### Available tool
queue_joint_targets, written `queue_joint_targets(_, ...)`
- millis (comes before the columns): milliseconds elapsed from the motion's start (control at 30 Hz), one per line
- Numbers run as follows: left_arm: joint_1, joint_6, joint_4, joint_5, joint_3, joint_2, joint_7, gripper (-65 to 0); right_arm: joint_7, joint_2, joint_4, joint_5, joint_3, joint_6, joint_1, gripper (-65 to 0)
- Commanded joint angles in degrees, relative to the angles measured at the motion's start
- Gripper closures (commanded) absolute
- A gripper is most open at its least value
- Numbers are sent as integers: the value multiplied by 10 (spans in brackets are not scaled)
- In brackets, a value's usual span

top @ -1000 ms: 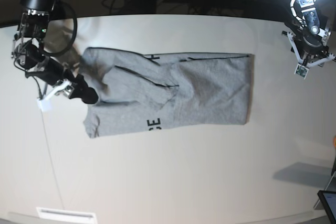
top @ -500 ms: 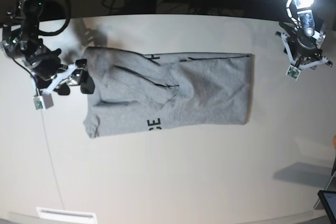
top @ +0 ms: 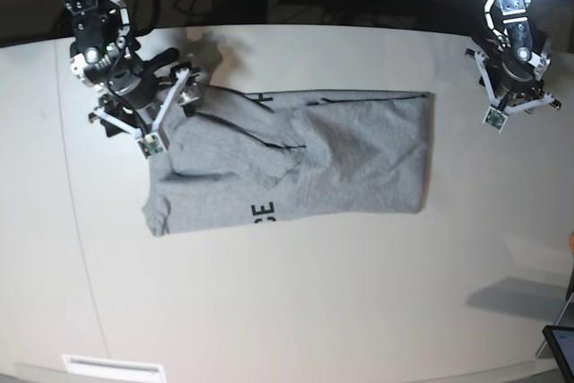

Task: Fold the T-shirt properly
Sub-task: 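Move the right gripper to the bundle's end and pinch the fabric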

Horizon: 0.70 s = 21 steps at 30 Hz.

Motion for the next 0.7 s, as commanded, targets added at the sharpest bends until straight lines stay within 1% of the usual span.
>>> queue_joint_targets(0, -2, 4, 9, 2, -4, -10, -6, -218, 12, 3, 11, -3, -5, -1, 4, -480)
queue_joint_targets(167, -3, 4, -5, 2, -3, -10, -6, -218, 12, 2, 11, -3, -32, -1, 4, -480)
queue_joint_targets(300, -3, 4, -7, 2, -3, -10, -6, -218, 12, -5, 11, -5, -31, -1, 6, -480)
queue_joint_targets(433, -3, 4, -7, 2, -3, -10, -6, -218, 16, -4, 10, -6, -32, -1, 7, -480)
queue_joint_targets(667, -3, 4, -7, 2, -3, -10, -6, -218, 12, -4, -1, -6, -33, -1, 37, -480)
